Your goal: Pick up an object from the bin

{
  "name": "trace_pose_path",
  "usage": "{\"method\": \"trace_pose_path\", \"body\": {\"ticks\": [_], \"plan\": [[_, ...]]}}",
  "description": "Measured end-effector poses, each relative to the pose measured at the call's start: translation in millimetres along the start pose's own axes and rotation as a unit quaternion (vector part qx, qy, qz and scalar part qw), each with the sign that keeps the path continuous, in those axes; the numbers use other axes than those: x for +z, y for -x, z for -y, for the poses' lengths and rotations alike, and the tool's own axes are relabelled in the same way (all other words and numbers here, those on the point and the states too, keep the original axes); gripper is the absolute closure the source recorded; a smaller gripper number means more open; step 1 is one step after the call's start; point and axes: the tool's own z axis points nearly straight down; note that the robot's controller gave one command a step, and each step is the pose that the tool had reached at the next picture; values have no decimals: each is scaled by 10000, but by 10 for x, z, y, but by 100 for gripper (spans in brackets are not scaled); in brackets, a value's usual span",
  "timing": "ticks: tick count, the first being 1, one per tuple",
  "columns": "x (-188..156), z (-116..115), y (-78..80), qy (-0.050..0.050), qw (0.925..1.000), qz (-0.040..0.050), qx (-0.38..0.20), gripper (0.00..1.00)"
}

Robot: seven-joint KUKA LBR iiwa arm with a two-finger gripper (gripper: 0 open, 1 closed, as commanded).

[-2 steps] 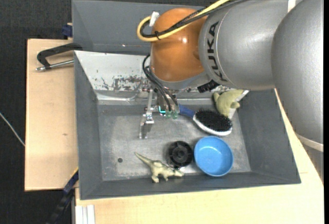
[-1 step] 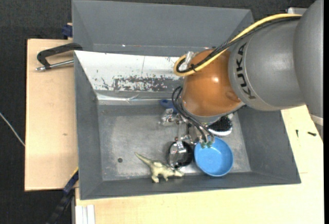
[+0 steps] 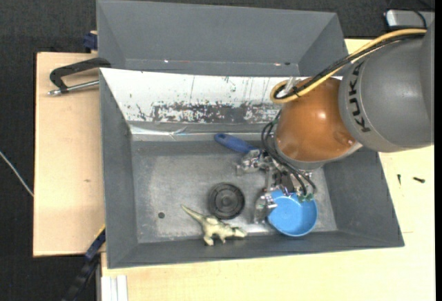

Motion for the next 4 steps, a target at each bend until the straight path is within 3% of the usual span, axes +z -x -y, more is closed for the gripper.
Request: {"method": "trace_pose_path", "body": {"ticks": [1,2,3,4], "plan": [[-297,-495,-199,3,9923,-21,-1238,0],[6,-1378,348,8,9975,19,-713,0],[-21,-1352,364,10,9976,51,-691,100],[-1250,-789,399,-19,9803,34,-1976,100]]}}
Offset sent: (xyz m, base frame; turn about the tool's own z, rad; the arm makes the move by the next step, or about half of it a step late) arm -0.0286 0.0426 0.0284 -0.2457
